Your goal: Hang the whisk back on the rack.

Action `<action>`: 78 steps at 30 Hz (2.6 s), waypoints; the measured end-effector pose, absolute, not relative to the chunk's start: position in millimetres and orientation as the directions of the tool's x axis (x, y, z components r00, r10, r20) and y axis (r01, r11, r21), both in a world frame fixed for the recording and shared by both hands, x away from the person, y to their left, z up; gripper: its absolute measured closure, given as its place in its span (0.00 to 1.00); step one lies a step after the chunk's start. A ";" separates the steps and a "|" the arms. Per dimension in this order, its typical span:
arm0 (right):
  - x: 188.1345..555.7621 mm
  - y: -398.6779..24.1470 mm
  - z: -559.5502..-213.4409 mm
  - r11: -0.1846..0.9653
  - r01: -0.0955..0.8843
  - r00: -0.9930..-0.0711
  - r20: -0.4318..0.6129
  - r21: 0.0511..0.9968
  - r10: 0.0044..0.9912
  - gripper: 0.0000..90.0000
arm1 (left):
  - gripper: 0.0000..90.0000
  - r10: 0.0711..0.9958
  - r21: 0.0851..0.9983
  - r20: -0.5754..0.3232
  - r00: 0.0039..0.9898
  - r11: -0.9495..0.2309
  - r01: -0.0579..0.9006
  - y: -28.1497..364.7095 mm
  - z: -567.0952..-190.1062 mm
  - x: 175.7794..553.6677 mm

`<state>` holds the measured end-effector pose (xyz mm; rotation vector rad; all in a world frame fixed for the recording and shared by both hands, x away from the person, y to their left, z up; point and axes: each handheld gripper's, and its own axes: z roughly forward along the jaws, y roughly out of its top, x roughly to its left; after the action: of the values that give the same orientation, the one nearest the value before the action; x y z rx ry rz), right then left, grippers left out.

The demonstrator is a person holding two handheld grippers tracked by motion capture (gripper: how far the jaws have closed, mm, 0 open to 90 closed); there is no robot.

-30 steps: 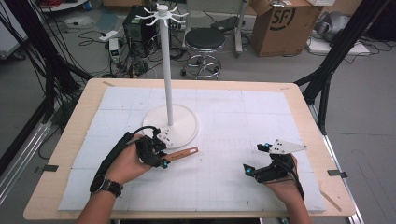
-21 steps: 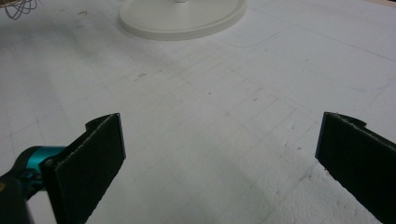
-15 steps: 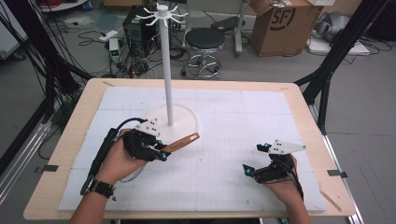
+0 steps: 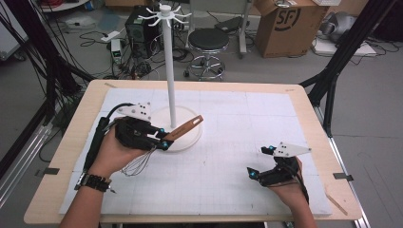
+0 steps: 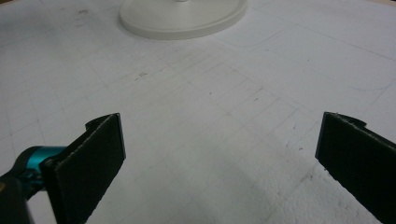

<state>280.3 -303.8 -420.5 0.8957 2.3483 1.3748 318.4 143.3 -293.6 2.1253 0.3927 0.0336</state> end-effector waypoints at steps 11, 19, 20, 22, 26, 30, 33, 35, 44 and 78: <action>280.6 -303.7 -420.7 0.354 0.375 -0.770 0.076 0.857 0.634 0.00 | 0.79 0.294 0.874 -0.130 0.947 -0.418 0.250 164.0 -263.6 326.5; 281.0 -303.1 -421.2 0.357 0.377 -0.769 0.074 0.855 0.635 0.00 | 0.79 0.294 0.889 -0.117 0.949 -0.394 0.232 178.3 -243.7 331.3; 281.0 -303.1 -421.2 0.358 0.377 -0.769 0.073 0.854 0.635 0.00 | 0.79 0.291 0.889 -0.113 0.950 -0.397 0.228 179.9 -239.9 332.2; 281.2 -303.3 -421.2 0.358 0.375 -0.769 0.072 0.855 0.635 0.00 | 0.79 0.299 0.892 -0.104 0.949 -0.393 0.222 184.1 -230.5 334.5; 281.3 -303.5 -421.4 0.355 0.374 -0.770 0.073 0.857 0.634 0.00 | 0.79 0.311 0.899 -0.093 0.946 -0.381 0.214 192.3 -214.8 337.6; 281.2 -303.5 -421.3 0.355 0.376 -0.769 0.075 0.856 0.634 0.00 | 0.79 0.315 0.912 -0.085 0.945 -0.358 0.201 201.3 -200.2 338.9; 281.1 -303.4 -421.3 0.355 0.377 -0.769 0.075 0.856 0.634 0.00 | 0.79 0.318 0.922 -0.079 0.945 -0.336 0.190 207.8 -192.7 340.5; 281.1 -303.4 -421.3 0.355 0.376 -0.770 0.075 0.856 0.634 0.00 | 0.79 0.324 0.925 -0.080 0.942 -0.328 0.192 210.8 -189.7 341.9; 281.0 -303.1 -421.4 0.358 0.378 -0.769 0.074 0.854 0.634 0.00 | 0.79 0.372 0.935 -0.072 0.925 -0.299 0.193 224.1 -172.8 348.7; 280.6 -308.4 -419.8 0.335 0.384 -0.767 0.094 0.860 0.635 0.00 | 0.79 0.474 0.924 -0.061 0.878 -0.306 0.229 228.5 -150.2 381.4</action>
<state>280.6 -308.4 -419.8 0.9173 2.3433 1.4011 381.4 228.5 -150.2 1.8966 0.5207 0.2659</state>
